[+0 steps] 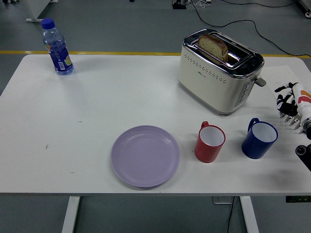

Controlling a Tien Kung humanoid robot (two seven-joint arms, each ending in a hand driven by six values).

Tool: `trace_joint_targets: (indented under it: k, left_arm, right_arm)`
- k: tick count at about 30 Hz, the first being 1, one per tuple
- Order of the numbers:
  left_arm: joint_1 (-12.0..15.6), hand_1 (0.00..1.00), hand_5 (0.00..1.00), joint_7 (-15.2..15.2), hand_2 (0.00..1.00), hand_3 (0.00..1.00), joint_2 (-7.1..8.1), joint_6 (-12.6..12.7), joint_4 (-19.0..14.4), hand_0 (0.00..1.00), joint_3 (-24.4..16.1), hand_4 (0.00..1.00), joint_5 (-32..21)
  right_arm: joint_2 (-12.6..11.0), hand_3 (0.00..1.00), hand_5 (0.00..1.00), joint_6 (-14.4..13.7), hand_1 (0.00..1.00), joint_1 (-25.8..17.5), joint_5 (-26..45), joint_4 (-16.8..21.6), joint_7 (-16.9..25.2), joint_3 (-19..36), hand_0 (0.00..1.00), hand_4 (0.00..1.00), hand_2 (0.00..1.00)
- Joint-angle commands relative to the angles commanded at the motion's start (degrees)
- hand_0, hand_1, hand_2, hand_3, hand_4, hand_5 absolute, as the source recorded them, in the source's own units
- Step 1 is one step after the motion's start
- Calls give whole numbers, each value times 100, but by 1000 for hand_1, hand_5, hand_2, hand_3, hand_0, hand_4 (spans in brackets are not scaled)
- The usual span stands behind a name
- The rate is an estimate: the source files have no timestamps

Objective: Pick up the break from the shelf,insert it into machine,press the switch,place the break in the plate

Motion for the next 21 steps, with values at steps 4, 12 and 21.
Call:
trace_joint_targets:
  k: [4,12,21]
  left_arm:
    - [-2,695,825,-1,681,568,3,-1,0,687,11,282,-16]
    - [-4,694,824,6,680,568,5,-7,0,687,10,283,-16]
    - [-10,694,826,6,680,568,7,-9,0,687,38,284,-50]
  right_arm:
    - [-47,585,2,-142,125,2,-55,110,-23,169,117,559,251]
    - [-119,843,296,66,626,58,20,335,-41,478,695,530,694]
    - [-133,880,411,97,762,115,453,545,250,546,807,616,836]
